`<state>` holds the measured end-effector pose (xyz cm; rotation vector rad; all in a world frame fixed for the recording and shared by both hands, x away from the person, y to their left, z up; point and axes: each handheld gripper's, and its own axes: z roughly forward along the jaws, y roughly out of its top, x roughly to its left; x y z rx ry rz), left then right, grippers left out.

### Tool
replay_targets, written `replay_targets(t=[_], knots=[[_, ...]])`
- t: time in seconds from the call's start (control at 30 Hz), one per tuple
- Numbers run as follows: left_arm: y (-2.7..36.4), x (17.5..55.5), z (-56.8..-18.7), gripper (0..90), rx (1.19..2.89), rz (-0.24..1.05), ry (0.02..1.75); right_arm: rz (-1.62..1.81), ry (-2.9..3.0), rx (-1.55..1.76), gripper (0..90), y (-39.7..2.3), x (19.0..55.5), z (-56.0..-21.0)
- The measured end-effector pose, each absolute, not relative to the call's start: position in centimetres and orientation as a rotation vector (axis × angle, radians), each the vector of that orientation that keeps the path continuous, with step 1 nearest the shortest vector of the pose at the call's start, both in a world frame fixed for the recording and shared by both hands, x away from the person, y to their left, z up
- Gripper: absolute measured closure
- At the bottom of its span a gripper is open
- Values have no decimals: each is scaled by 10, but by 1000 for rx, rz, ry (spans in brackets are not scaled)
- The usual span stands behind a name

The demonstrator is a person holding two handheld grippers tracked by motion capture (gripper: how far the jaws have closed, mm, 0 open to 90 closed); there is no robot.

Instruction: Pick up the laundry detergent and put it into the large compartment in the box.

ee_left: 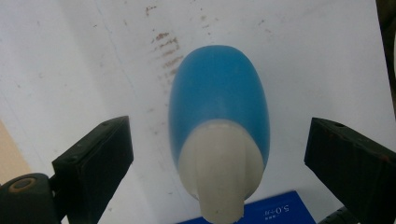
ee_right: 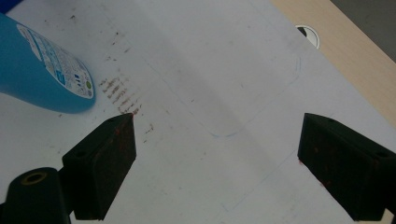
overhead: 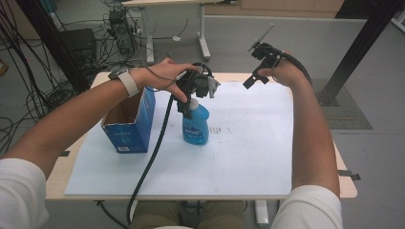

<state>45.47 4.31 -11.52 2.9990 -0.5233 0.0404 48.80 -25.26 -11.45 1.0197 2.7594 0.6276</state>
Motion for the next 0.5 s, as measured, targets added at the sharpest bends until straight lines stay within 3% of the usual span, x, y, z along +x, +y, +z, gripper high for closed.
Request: replay_targets(t=[0.5], knots=[[43, 453, -116, 84, 3000, 48, -519, 627, 2762, 1021, 115, -252, 489, -115]])
